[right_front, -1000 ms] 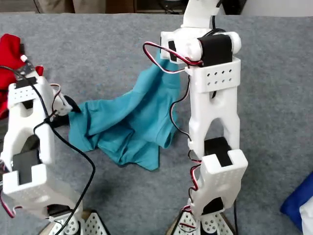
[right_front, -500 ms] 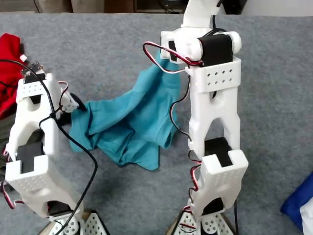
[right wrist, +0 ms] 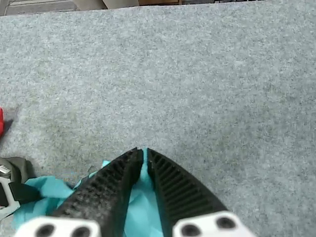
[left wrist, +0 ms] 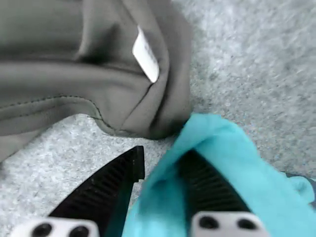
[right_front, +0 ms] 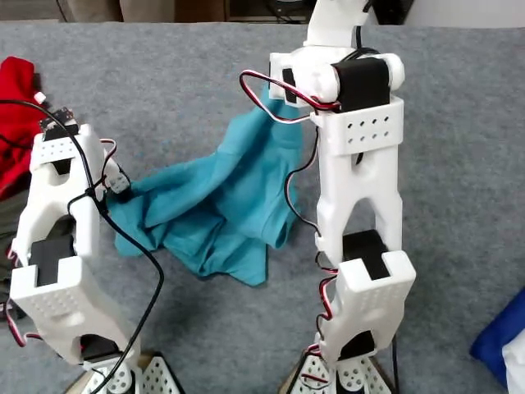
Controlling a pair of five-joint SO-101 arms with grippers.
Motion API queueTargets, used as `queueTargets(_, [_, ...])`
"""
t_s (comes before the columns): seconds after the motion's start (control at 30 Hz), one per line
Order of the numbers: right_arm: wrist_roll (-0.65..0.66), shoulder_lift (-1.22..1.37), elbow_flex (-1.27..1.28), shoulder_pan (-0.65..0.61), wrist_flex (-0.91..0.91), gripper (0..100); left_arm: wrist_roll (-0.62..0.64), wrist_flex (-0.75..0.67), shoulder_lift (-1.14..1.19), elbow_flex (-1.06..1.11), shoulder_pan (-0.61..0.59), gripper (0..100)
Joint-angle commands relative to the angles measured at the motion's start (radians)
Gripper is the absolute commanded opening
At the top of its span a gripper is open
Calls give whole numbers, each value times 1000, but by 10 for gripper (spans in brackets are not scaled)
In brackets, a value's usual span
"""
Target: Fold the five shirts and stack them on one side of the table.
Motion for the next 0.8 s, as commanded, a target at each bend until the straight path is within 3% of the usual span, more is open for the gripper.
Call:
queueTargets(0.0, [9,-8,-10,16,-20,5,9,9,-7,-40,11,18])
queueTargets(0.17, [9,-4,-10,18,-32,5,11,21,-15,-74,11,19])
queueTargets(0.27, [9,-7,-10,18,-66,5,9,126,-13,-210,11,19])
queueTargets(0.4, [0,-12,-53,44,-157,5,8,281,-15,-522,12,19])
queueTargets(0.6, [0,-12,-326,41,-146,5,3,531,-7,-1091,44,19])
queueTargets(0.77, [3,-10,-561,47,-143,5,9,535,-36,-1326,98,19])
